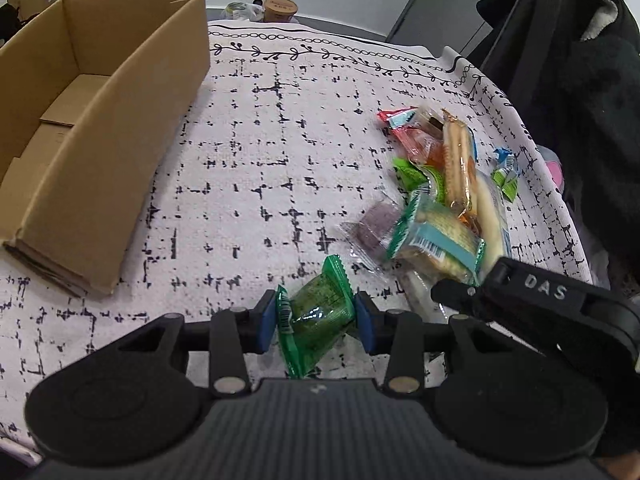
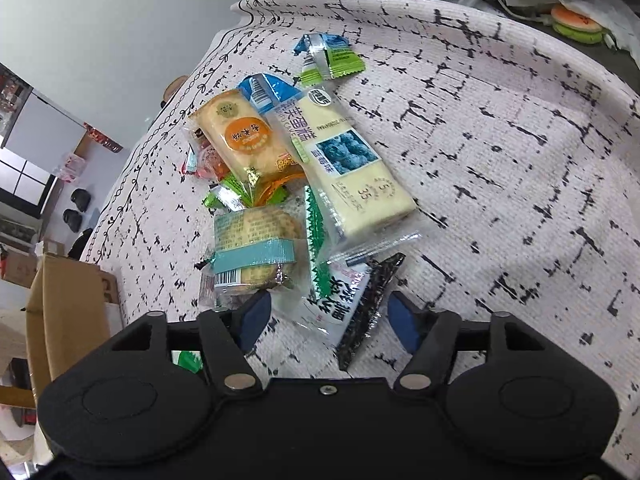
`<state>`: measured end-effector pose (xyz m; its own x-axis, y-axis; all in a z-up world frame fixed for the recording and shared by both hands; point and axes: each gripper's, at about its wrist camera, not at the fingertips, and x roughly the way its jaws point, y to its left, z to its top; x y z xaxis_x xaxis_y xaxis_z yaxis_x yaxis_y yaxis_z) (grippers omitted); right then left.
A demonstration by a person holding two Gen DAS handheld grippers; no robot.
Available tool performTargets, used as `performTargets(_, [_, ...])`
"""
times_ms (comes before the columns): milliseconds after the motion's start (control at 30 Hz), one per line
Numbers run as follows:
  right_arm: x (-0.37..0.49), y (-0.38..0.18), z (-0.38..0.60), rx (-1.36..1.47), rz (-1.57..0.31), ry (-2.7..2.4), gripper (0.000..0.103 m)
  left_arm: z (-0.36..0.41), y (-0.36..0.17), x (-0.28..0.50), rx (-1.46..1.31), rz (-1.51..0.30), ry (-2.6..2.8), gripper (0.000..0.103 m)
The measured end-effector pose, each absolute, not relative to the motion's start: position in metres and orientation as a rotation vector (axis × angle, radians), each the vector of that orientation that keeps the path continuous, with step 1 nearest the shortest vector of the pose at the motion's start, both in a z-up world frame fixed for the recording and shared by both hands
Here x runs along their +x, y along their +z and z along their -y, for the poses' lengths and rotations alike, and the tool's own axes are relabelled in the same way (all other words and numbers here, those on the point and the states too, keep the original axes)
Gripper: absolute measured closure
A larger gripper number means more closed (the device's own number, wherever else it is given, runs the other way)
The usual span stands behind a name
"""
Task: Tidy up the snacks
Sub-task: 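Close the right gripper on the dark wrapped bar while the left gripper holds the candy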
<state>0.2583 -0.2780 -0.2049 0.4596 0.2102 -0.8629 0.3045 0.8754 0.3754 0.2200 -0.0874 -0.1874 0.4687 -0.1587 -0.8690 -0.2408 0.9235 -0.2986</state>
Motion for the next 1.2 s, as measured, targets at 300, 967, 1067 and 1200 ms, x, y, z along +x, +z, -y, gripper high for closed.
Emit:
performTargets(300, [0.262,-0.207,0.278,0.535,-1.078,-0.069,0.065,0.072,-0.179,0.219,-0.406,-1.08,0.069,0.063])
performTargets(967, [0.216,-0.156,0.285,0.604,-0.875,-0.053,0.087,0.069,-0.133,0.207,-0.36,-1.002,0.063,0.063])
performTargets(1067, [0.212,-0.147,0.285,0.604,-0.831,-0.052,0.088,0.071,-0.122,0.205,-0.35,-0.986,0.052,0.063])
performTargets(1200, [0.208,-0.136,0.279,0.595,-0.782,-0.02,0.089,0.073,-0.107,0.205,-0.33,-0.955,0.036,0.063])
